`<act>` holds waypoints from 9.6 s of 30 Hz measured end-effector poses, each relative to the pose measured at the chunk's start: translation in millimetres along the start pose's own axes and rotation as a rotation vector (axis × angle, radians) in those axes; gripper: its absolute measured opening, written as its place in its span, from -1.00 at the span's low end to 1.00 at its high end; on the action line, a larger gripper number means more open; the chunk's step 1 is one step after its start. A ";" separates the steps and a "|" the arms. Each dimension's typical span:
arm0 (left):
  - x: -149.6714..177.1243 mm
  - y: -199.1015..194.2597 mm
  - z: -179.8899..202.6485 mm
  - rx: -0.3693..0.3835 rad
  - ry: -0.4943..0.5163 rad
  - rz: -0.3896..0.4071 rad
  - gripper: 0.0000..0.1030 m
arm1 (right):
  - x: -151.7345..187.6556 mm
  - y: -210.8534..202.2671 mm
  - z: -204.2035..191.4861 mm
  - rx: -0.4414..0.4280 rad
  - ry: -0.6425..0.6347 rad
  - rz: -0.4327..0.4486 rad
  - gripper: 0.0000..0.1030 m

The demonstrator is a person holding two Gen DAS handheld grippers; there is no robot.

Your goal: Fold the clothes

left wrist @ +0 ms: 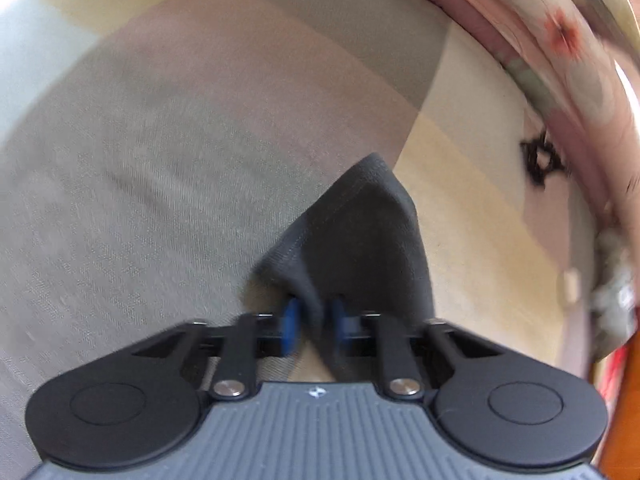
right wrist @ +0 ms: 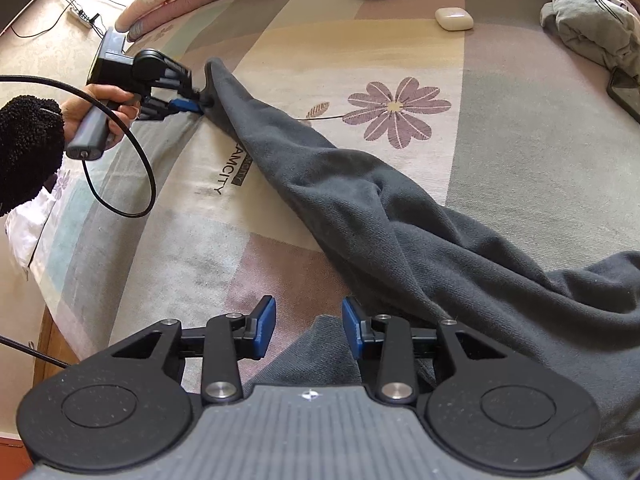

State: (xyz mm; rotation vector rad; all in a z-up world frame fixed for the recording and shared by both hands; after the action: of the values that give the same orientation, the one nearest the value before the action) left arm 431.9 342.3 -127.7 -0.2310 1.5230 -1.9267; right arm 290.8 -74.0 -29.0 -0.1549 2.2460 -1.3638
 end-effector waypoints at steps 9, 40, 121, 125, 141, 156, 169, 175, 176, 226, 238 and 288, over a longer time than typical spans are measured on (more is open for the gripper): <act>11.5 -23.4 -10.9 -0.132 0.150 -0.003 -0.99 | -5.0 -11.6 16.7 0.028 -0.042 0.013 -0.20; 211.1 -55.5 197.3 0.093 0.842 -0.100 -0.02 | -68.4 6.9 257.7 -0.137 -0.292 -0.552 0.19; 282.6 -24.8 325.1 0.214 0.958 -0.213 0.01 | -29.4 -55.0 361.6 0.193 -0.087 -0.163 -0.93; 281.2 -27.7 325.2 0.209 0.959 -0.202 0.01 | -32.1 -62.9 368.7 0.269 -0.072 -0.141 -0.93; 249.6 -32.0 276.3 0.106 0.850 -0.116 0.01 | -72.3 -76.0 307.8 0.147 -0.044 -0.021 -0.64; 142.2 -27.6 172.2 -0.086 0.796 0.044 0.01 | -96.2 65.7 46.0 -0.279 -0.271 -0.096 -0.60; 126.2 -41.4 80.3 0.029 0.503 -0.040 0.02 | -75.5 140.1 -55.8 -0.088 -0.627 -0.062 -0.29; 103.6 -32.1 25.0 0.060 0.241 0.005 -0.02 | -76.0 156.2 -57.8 0.018 -0.730 -0.050 -0.29; 99.1 -30.4 16.8 0.076 0.196 0.014 -0.04 | -75.5 157.8 -59.0 0.030 -0.742 -0.048 -0.32; 112.9 7.9 168.5 0.077 1.040 0.058 -0.52 | -145.2 98.4 90.8 0.083 -0.409 -0.089 -0.48; 146.2 13.9 182.0 0.138 1.203 -0.017 -0.45 | -118.7 97.9 65.0 0.028 -0.529 -0.106 -0.41; 161.1 -38.5 90.7 0.114 0.812 -0.107 -0.42 | -199.4 114.1 45.8 -0.029 -0.476 -0.075 -0.47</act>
State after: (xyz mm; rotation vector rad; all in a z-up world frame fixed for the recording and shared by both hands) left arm 340.7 178.5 -105.9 0.6069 1.8964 -2.3264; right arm 503.3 14.6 -72.1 -0.5202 1.8739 -1.1806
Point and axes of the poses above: each gripper's, at about its wrist camera, not at the fingertips, and y roughly the way its jaws point, z to its right, x to its underside, the point moved 5 cm from there along y, roughly the way its jaws point, and after that the axes turned 1 degree about -y, right-handed, at the moved point
